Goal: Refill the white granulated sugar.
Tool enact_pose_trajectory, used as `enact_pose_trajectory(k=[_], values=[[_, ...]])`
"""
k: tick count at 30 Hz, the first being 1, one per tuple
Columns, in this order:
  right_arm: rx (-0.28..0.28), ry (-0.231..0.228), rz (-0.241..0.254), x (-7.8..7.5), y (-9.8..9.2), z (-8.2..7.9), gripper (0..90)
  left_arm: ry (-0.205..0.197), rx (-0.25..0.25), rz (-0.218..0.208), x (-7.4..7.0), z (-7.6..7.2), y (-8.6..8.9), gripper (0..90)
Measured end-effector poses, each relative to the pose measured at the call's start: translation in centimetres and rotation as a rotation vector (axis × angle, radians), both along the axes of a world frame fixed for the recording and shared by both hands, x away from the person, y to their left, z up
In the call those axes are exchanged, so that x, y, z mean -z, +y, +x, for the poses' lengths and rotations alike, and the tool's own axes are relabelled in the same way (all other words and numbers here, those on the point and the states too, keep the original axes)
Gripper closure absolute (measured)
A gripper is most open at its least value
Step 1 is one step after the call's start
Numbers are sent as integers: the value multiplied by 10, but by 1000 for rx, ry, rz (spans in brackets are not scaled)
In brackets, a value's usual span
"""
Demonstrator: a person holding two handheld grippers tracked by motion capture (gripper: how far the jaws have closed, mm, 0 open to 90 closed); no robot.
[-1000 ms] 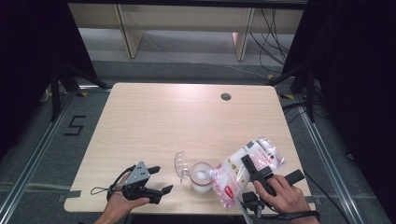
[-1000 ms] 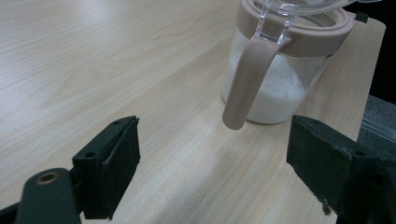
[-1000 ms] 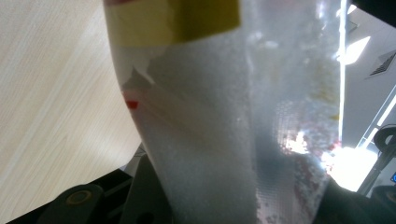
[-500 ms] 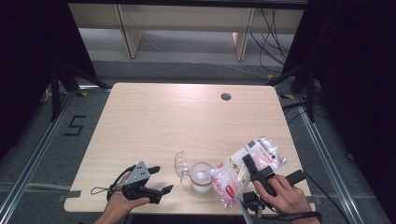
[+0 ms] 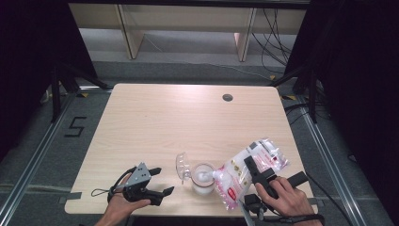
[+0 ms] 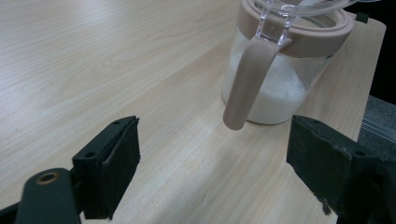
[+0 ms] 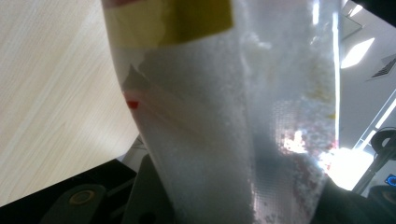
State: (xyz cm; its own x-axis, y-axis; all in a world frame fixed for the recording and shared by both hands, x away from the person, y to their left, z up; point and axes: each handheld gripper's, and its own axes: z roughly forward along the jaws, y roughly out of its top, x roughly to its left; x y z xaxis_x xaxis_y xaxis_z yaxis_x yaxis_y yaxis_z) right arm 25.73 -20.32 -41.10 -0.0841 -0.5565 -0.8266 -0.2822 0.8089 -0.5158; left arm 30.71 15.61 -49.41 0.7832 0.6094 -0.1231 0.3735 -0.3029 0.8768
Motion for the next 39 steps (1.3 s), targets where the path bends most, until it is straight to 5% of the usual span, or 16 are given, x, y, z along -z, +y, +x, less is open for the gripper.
enact_pose_trajectory(k=[28, 36, 39], values=[[-13, 33, 33, 3, -2, 3, 717, 1, 1, 0, 0, 0, 0, 169], [6, 47, 105, 4, -5, 2, 718, 0, 5, 7, 0, 0, 0, 169], [-12, 52, 85, 3, -5, 4, 718, -1, 7, 11, 0, 0, 0, 169]])
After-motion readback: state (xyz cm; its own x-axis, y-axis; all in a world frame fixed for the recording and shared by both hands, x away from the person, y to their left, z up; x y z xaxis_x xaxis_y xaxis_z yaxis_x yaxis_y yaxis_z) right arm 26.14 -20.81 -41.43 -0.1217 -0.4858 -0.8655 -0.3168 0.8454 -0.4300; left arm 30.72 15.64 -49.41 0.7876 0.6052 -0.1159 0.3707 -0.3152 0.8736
